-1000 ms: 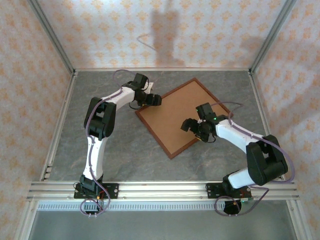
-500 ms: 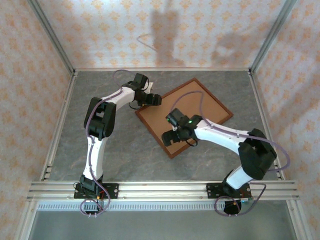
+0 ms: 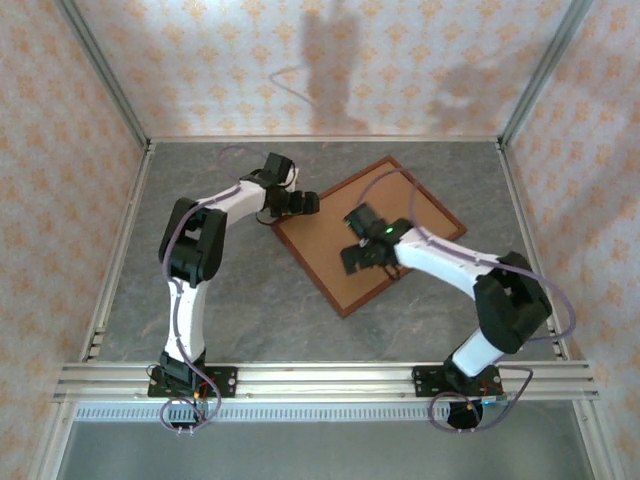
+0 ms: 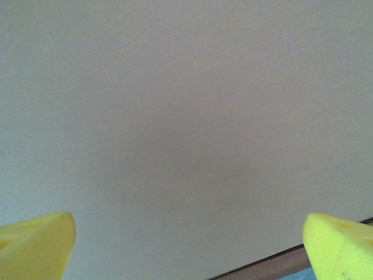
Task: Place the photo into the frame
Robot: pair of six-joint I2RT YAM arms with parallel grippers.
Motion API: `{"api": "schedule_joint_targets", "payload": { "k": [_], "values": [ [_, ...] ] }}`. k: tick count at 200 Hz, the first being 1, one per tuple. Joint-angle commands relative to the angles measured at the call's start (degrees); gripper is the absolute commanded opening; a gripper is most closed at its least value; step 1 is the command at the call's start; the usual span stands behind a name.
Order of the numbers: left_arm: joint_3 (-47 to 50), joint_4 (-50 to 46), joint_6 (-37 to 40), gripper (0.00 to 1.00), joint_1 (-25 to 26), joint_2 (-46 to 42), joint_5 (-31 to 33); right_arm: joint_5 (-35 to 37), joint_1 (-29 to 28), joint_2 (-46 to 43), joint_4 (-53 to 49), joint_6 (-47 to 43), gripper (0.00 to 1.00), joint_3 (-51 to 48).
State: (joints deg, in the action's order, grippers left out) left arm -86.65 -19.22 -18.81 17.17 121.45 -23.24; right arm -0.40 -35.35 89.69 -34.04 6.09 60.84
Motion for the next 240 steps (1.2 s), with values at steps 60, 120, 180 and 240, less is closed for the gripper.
{"api": "schedule_joint_targets", "payload": {
  "k": [60,120,180,240],
  "values": [
    [25.75,5.78,-17.78,0.86,4.04,-28.28,9.45,-7.43,31.58,16.33,1.45,4.57,0.99,21.17],
    [35.37,4.34,-24.1,0.86,11.6,-37.24,6.01,-16.61,41.06,33.24,-6.12,1.83,0.99,37.66],
    [38.44,2.94,-29.08,0.85,17.02,-40.85,1.42,-22.73,43.54,34.02,-10.66,0.95,0.99,35.93],
    [37.87,3.14,-30.21,0.78,19.31,-38.84,-5.97,-30.86,43.58,27.38,-5.56,4.23,1.0,24.24]
  ]
}}
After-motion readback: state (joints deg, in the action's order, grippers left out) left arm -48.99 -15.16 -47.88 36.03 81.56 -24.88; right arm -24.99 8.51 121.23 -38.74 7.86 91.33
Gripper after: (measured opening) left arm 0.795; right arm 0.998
